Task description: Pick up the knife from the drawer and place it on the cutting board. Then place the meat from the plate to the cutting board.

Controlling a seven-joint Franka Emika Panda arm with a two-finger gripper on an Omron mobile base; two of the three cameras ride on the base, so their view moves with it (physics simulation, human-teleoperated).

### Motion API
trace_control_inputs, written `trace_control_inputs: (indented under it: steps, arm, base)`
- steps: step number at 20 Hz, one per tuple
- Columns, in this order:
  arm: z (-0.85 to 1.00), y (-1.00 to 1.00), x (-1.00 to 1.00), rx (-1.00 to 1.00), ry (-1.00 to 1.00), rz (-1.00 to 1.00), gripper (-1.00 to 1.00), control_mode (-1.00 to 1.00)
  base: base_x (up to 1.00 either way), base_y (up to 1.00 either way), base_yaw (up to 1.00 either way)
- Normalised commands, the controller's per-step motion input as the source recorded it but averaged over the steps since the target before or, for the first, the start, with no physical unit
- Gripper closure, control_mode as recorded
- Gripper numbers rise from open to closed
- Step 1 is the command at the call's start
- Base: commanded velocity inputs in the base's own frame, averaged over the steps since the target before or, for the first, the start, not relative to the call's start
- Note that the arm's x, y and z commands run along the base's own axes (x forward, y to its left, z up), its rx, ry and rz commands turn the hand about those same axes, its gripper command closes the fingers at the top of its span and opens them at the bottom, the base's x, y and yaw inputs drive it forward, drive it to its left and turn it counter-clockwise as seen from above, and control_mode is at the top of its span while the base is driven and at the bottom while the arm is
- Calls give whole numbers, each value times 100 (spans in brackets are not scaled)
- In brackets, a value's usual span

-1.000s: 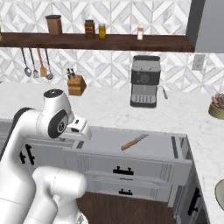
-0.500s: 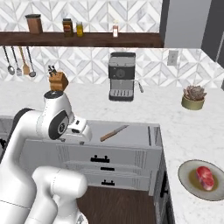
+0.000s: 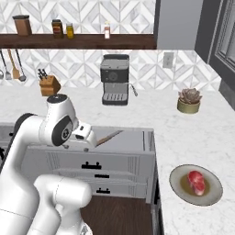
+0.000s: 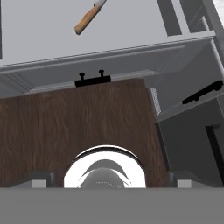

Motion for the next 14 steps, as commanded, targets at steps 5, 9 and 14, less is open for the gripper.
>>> trace_control_inputs:
  steps: [5, 9, 14]
  arm:
    - [-3, 0, 1, 0, 0, -2, -100, -100]
    - [-17, 13, 56, 0, 0, -4, -100, -100]
    - [-31, 10, 96, 2, 1, 3, -100, -100]
  base:
    - [0, 0, -11]
    - [0, 0, 0]
    - [0, 0, 0]
